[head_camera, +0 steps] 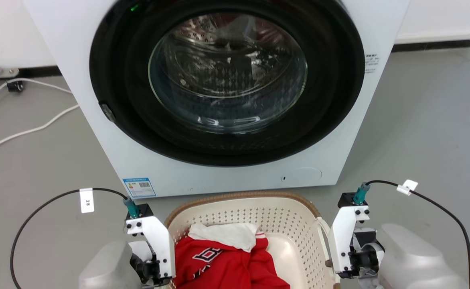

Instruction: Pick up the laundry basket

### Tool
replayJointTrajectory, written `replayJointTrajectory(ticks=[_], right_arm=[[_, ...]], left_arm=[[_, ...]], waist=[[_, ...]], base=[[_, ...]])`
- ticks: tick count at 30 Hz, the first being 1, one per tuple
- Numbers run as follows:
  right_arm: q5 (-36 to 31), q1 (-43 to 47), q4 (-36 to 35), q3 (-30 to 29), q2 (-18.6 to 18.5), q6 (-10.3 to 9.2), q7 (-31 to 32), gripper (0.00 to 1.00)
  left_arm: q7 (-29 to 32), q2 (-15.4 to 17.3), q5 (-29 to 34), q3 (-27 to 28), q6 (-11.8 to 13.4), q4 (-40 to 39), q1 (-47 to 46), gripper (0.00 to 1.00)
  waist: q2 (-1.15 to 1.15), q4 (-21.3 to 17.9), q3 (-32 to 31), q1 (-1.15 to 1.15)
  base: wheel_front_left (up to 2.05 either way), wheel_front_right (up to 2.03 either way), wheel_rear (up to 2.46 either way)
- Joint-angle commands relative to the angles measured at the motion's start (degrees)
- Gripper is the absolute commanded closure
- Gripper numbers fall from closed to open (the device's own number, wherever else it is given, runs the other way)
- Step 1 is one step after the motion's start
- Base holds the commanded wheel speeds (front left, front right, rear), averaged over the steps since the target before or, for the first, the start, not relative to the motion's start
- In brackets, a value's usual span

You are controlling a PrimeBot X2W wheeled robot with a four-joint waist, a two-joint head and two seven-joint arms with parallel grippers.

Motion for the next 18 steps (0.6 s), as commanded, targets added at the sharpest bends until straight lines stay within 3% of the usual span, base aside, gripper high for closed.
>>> replayJointTrajectory(ticks=[1,18], right_arm=[[0.36,0.62,0.29,0.14,0.24,0.18,-0.03,1.0],[2.08,3.17,1.8,-0.04,-0.53,0.17,-1.38,1.0]], left_arm=[[0.5,-0.47,-0.72,-0.42,-0.39,-0.28,0.77,1.0],[2.04,-2.15,-2.83,-2.82,-0.41,0.48,2.41,1.0]], waist=[[0.0,0.32,-1.6,0.01],[0.0,2.33,-4.66,0.01]], base=[[0.0,0.0,0.0],[0.0,0.0,0.0]])
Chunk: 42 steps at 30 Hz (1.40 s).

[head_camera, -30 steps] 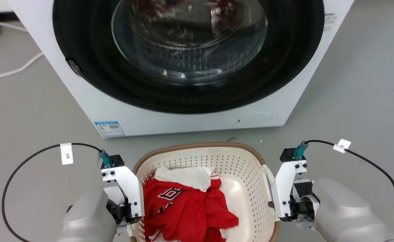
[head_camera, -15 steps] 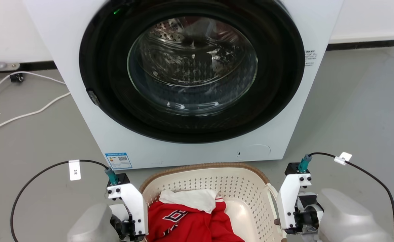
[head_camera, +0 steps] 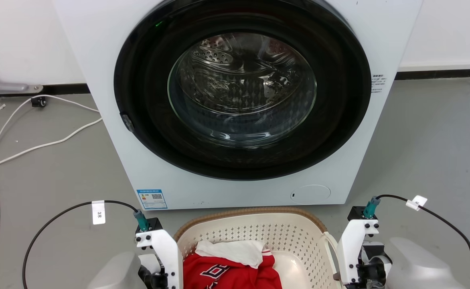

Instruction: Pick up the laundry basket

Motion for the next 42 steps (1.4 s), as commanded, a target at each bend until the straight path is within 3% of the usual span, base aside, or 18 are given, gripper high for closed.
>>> replayJointTrajectory(ticks=[1,42], right_arm=[[0.24,0.62,-0.12,0.04,0.22,0.16,-0.43,1.0],[2.31,0.43,0.43,1.53,1.12,0.17,-2.49,1.0]], left_arm=[[0.27,-0.7,-0.26,-0.16,-0.42,-0.21,0.18,1.0],[-0.03,-1.35,-3.73,-3.5,-0.48,0.93,-0.75,1.0]], waist=[[0.0,0.19,-0.13,0.01],[0.0,0.23,-0.04,0.01]], base=[[0.0,0.0,0.0],[0.0,0.0,0.0]])
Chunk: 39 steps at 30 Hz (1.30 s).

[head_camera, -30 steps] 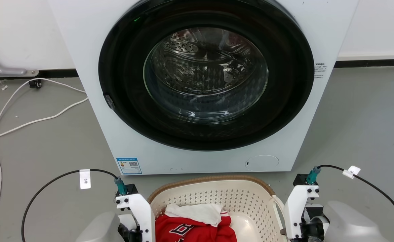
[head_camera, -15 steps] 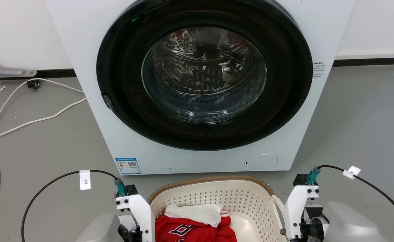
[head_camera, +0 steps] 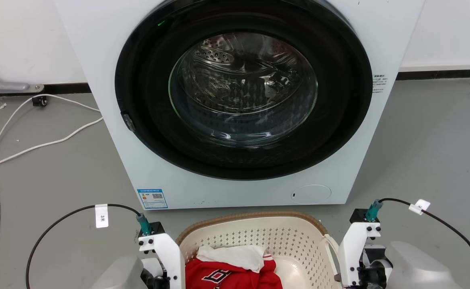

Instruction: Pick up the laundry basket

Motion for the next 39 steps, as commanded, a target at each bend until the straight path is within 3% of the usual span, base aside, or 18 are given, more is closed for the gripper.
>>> replayJointTrajectory(ticks=[1,39], right_arm=[[0.62,-0.1,-0.28,0.13,1.12,0.18,-0.08,1.0],[1.84,-0.09,0.22,1.38,1.17,0.18,-0.54,1.0]], left_arm=[[0.15,-0.91,-0.58,-0.19,-0.56,-0.35,-0.67,1.0],[0.17,-1.0,-2.67,-1.92,-0.57,0.16,-0.36,1.0]], waist=[[0.0,0.01,0.0,0.0],[0.0,0.43,-0.1,0.0]], base=[[0.0,0.0,0.0],[0.0,0.0,0.0]])
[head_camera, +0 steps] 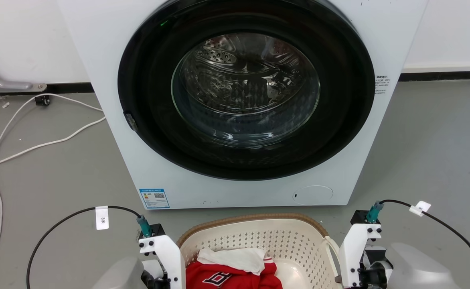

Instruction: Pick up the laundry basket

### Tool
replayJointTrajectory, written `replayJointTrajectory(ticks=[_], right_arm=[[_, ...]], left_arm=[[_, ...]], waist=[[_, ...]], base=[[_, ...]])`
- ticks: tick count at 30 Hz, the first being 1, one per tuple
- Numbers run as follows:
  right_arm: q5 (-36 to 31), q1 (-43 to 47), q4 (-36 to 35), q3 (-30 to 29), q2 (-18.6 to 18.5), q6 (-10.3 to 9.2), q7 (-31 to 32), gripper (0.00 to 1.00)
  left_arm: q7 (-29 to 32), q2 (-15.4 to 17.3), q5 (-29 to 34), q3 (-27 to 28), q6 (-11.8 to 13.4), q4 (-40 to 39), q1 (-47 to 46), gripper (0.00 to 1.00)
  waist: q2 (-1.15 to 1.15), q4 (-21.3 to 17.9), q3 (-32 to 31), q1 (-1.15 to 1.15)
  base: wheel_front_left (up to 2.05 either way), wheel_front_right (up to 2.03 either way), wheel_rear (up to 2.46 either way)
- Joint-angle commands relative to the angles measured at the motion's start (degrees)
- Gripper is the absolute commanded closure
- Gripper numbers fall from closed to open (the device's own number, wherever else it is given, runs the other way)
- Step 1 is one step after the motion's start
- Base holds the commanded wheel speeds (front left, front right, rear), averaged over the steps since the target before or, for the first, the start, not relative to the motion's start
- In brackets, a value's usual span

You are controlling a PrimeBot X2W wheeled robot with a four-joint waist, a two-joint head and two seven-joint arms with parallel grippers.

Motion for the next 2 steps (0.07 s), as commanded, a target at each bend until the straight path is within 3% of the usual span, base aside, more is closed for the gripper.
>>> replayJointTrajectory(ticks=[1,2], right_arm=[[0.4,-0.06,-0.33,0.04,1.11,0.18,-0.3,1.0],[0.46,-0.04,-0.29,0.08,1.13,0.18,-0.31,1.0]], left_arm=[[0.08,-1.06,-0.31,-0.18,-0.57,-0.39,-0.39,1.0],[0.03,-1.1,-0.36,-0.23,-0.57,-0.39,-0.43,1.0]], waist=[[0.0,0.08,0.0,0.0],[0.0,0.14,0.01,0.0]], base=[[0.0,0.0,0.0],[0.0,0.0,0.0]])
